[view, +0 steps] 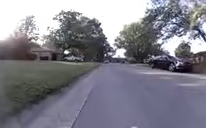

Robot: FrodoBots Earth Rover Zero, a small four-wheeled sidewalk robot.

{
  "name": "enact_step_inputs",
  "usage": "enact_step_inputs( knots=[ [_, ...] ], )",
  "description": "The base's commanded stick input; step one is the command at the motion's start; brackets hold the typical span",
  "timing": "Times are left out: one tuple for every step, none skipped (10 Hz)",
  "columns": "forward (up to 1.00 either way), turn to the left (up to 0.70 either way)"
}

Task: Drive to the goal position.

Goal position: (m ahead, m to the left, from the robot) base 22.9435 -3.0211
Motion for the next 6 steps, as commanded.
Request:
enact_step_inputs(
  knots=[
    [1.00,0.00],
    [1.00,0.00],
    [1.00,0.00],
    [1.00,0.00],
    [1.00,0.00],
    [1.00,0.00]
  ],
)
